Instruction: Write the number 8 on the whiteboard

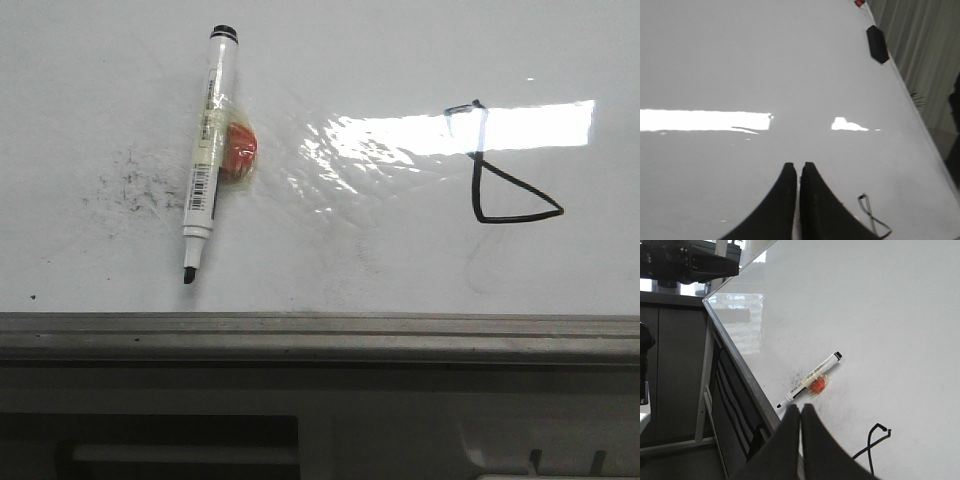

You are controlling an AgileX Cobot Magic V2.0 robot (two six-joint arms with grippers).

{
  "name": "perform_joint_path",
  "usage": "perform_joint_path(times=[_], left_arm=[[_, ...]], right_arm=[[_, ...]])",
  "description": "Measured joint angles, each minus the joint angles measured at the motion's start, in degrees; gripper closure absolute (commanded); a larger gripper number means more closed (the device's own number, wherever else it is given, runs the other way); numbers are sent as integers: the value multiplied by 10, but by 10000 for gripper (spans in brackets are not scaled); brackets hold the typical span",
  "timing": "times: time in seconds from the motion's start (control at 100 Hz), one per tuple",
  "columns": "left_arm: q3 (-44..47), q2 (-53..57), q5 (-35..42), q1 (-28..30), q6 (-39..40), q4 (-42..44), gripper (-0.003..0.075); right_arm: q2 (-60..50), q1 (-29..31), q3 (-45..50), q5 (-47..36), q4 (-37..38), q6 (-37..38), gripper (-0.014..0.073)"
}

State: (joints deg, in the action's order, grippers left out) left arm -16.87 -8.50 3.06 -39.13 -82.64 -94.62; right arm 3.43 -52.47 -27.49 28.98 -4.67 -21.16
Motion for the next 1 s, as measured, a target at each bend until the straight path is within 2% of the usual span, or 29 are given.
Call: perform_joint_path(times=[0.1, 0.17, 0.32, 0.43, 0.53, 0.76, 0.85, 1.0], left_arm=[[30, 0, 5, 50, 2, 55, 741], [54, 0, -7, 101, 60, 148, 741], [75, 3, -103, 235, 331, 443, 741], [77, 8, -161, 315, 497, 595, 741], [78, 24, -177, 369, 603, 711, 741], [107, 58, -166, 397, 807, 892, 741], [128, 59, -154, 397, 869, 927, 741], [160, 60, -149, 397, 914, 942, 741]], right_arm=[[0, 0, 0, 0, 0, 0, 637], [0, 0, 0, 0, 0, 0, 637], [0, 0, 0, 0, 0, 0, 637], [0, 0, 0, 0, 0, 0, 637], [0, 0, 0, 0, 0, 0, 637], [0, 0, 0, 0, 0, 0, 637], [0, 0, 0, 0, 0, 0, 637], [0, 0, 0, 0, 0, 0, 637]])
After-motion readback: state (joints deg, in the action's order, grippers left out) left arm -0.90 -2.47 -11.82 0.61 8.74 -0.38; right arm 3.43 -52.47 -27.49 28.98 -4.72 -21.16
